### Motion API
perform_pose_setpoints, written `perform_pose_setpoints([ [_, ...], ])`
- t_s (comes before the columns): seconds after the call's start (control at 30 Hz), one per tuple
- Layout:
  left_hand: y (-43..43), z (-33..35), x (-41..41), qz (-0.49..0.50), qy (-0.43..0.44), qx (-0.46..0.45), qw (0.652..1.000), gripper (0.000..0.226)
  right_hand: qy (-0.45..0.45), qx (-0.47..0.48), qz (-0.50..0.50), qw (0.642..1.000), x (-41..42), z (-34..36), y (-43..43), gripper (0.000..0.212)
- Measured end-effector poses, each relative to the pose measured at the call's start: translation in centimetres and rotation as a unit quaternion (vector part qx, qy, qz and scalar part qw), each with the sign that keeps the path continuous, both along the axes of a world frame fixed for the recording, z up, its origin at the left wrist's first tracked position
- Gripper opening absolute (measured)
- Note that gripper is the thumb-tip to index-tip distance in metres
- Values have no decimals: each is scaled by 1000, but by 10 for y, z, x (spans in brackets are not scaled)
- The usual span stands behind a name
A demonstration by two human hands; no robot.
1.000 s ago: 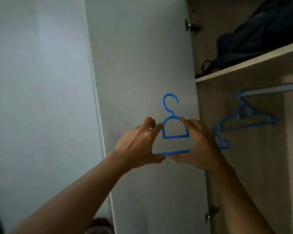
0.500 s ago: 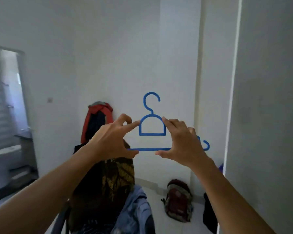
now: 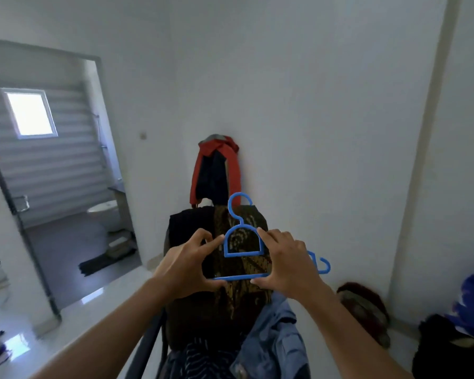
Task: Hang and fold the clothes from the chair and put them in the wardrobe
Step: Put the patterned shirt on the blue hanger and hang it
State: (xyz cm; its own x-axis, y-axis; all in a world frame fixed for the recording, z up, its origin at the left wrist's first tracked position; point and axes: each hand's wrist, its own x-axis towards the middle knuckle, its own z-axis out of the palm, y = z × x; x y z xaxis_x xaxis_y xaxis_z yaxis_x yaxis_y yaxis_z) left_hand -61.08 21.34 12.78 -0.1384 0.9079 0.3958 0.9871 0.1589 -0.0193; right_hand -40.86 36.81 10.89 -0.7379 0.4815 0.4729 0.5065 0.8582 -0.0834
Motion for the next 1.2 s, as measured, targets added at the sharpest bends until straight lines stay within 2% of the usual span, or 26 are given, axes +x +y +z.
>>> perform_pose_setpoints([
  [0.33, 103, -69, -30, 32, -64, -27, 997, 98, -62, -62, 2, 996, -38, -53, 107, 112],
  [0.7, 177, -71, -71, 18, -97, -15, 995, 94, -67, -68, -6, 995, -79, -48, 179, 109],
  [1.0, 259, -88, -150, 32, -142, -4, 989, 97, -72, -63, -44, 994, -143, -55, 258, 110],
  [1.1, 290, -100, -186, 67, -193, 30, 978, 88, -79, -70, -69, 992, -164, -68, 286, 110],
  [1.2, 324, -112, -222, 112, -261, 62, 957, 68, -102, -79, -99, 987, -173, -88, 310, 110],
])
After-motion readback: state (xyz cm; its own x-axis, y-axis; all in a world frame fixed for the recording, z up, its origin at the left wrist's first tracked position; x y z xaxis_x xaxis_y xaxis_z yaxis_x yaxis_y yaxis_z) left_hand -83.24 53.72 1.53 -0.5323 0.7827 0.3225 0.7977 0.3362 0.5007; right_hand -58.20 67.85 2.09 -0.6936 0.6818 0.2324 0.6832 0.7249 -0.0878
